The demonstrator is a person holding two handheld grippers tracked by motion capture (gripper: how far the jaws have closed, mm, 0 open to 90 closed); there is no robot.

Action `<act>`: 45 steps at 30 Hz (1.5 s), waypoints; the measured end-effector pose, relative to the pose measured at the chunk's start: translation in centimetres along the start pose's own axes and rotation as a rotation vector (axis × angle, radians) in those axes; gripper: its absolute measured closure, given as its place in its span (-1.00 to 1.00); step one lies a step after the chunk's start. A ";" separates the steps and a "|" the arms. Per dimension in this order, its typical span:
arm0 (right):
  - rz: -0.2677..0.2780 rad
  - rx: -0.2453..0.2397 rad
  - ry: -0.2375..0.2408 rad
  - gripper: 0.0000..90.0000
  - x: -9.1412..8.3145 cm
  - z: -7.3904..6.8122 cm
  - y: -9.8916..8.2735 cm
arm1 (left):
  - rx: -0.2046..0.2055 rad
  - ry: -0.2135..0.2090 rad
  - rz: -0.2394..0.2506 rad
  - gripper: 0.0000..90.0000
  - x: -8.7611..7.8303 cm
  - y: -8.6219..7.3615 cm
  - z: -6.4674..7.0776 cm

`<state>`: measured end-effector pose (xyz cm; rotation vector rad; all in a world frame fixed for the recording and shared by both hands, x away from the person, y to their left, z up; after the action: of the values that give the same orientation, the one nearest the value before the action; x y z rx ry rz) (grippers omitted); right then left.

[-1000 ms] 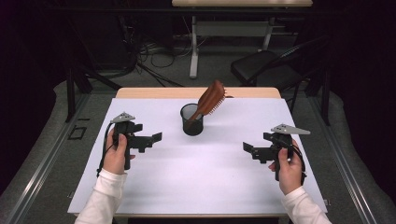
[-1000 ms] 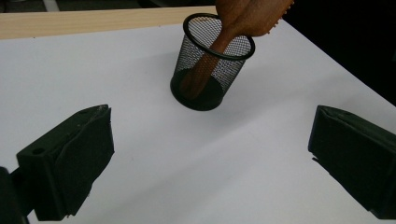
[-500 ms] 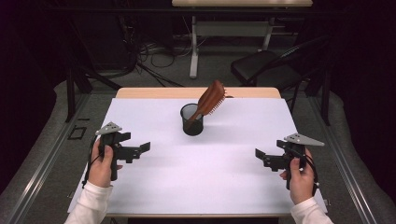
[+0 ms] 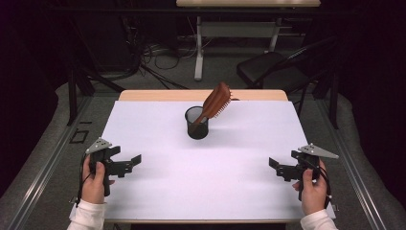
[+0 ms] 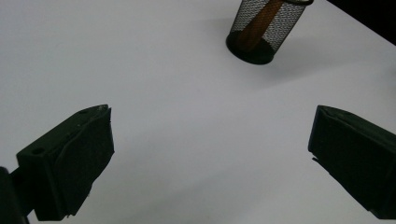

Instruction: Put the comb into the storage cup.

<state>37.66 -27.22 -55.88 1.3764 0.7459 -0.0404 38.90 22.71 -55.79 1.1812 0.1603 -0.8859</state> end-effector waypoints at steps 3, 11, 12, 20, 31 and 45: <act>0.003 0.008 -0.010 -0.99 0.1 0.4 -0.5 | -0.017 0.015 0.013 -1.00 0.0 -0.2 -0.8; -0.016 0.023 -0.046 -0.99 0.5 1.3 -1.9 | -0.035 0.046 0.043 -1.00 0.0 -0.8 -2.5; -0.013 0.025 -0.051 -0.99 0.6 1.3 -2.1 | -0.041 0.047 0.046 -1.00 0.1 -0.9 -2.6; -0.023 0.032 -0.072 -0.99 0.7 2.0 -2.9 | -0.052 0.067 0.054 -0.99 0.4 -1.3 -3.5; -0.030 0.024 -0.081 -0.99 1.2 1.9 -3.8 | -0.043 0.074 0.048 -0.99 0.9 -1.9 -3.8; -0.035 0.030 -0.084 -0.99 1.4 2.0 -4.1 | -0.045 0.082 0.027 -0.99 1.3 -2.4 -4.1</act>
<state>37.83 -29.36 -60.12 1.3817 0.7018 -0.1367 39.49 25.27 -59.90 1.1753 0.2291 -0.8071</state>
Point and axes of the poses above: each handheld gripper's, and its own axes: x roughly forward along the jaws, y roughly out of its top, z roughly to its right, the point moved 10 cm from there along x, roughly forward along the jaws, and after that the axes turned 13 degrees about -x, right-handed, at the moved point
